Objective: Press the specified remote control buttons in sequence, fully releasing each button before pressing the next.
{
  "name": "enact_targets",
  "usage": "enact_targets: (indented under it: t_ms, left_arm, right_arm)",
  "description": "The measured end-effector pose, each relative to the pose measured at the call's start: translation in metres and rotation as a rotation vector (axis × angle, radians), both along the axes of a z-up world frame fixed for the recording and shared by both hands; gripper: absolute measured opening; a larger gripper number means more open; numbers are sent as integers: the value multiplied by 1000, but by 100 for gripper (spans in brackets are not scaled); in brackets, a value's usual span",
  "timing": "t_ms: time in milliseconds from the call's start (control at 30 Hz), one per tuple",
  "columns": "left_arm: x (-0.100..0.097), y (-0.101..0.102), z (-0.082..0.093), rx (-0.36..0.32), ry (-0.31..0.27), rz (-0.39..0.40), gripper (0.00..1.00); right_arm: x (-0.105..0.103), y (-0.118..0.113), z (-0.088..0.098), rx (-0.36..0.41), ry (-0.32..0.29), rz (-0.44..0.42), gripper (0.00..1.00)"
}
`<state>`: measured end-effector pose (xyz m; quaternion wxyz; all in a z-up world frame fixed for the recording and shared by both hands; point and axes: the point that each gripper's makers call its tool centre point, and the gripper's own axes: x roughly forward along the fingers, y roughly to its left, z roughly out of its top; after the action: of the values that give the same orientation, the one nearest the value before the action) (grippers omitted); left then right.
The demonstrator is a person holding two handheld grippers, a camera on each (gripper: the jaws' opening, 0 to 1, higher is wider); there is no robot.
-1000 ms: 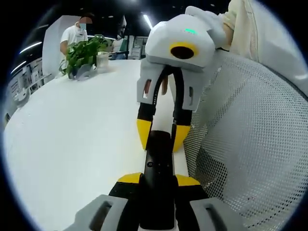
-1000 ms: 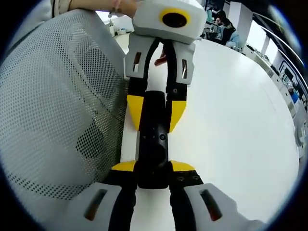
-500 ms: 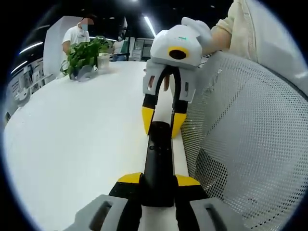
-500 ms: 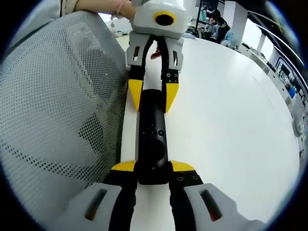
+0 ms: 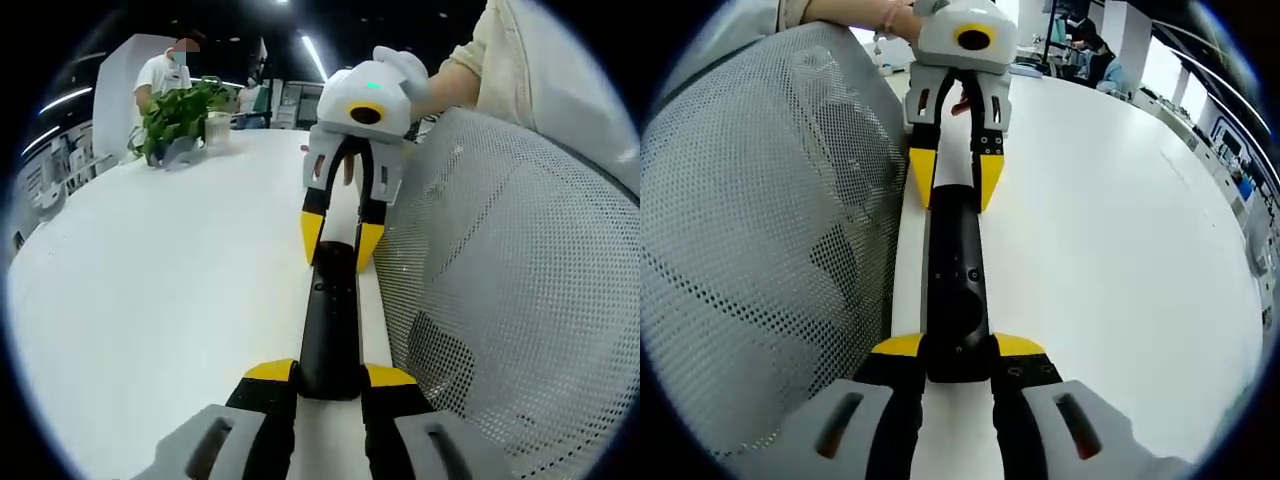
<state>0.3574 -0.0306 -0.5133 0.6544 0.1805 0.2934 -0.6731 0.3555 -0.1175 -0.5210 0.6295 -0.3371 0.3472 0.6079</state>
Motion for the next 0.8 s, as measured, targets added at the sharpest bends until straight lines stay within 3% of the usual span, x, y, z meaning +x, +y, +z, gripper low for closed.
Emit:
enact_targets:
  t_ms: [133,233,267,333,467,700,767,800]
  left_arm:
    - [1,-1,1,-8,21,44,25]
    - [-3,-9,8,-23,194,134,33]
    - [-2,-11,8,-32,203,138,37]
    - [-4,-12,8,-34,178,121,40]
    - [-3,-15,15,-54,187,143,53]
    - [40,-8,62,-178,119,333,76]
    - [50,-3,72,-193,83,379,85]
    - [55,2,80,-198,35,394,88]
  right_arm:
    - [0,0,0,8,3,-3,24]
    - [0,0,0,10,9,-9,24]
    - [0,0,0,10,7,-7,24]
    - [0,0,0,16,6,-11,24]
    - [0,0,0,34,5,-31,24]
    - [0,0,0,25,8,-31,25]
    - [-1,0,0,27,8,-32,25]
    - [-1,0,0,29,9,-34,25]
